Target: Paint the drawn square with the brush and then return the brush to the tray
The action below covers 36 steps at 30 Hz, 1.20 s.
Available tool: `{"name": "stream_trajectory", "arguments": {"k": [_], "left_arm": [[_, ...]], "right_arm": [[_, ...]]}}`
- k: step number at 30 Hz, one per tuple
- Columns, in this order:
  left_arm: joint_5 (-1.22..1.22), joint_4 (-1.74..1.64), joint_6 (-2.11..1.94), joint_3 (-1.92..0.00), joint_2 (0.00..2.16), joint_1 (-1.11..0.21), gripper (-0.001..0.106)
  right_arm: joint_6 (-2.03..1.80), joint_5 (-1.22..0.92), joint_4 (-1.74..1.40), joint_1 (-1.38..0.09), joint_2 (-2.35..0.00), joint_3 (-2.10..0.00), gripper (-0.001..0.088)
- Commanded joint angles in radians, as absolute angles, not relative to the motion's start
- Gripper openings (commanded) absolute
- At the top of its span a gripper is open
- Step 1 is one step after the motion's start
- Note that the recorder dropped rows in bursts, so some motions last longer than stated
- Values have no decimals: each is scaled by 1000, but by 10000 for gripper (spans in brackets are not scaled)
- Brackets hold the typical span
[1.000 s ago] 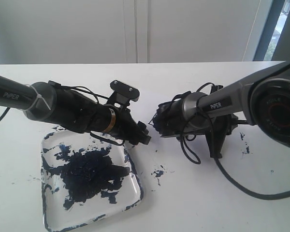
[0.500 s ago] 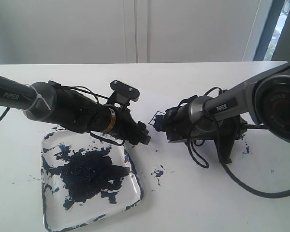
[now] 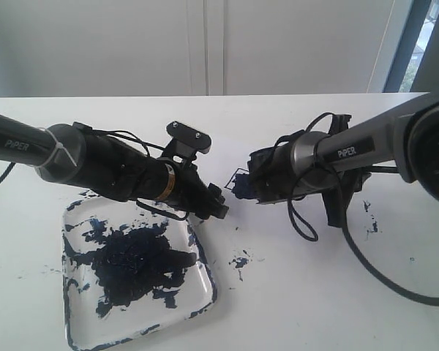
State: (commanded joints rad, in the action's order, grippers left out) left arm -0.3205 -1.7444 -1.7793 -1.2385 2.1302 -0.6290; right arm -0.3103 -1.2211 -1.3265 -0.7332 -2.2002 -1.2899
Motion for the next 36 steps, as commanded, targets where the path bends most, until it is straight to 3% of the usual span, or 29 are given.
{"name": "stream_trajectory", "arguments": {"k": [36], "left_arm": [[-322,-1744,-1779,-1238,2130,-629,722]], "right_arm": [[-130,-1221,-1336,-776,-2350,-1492,0]]}}
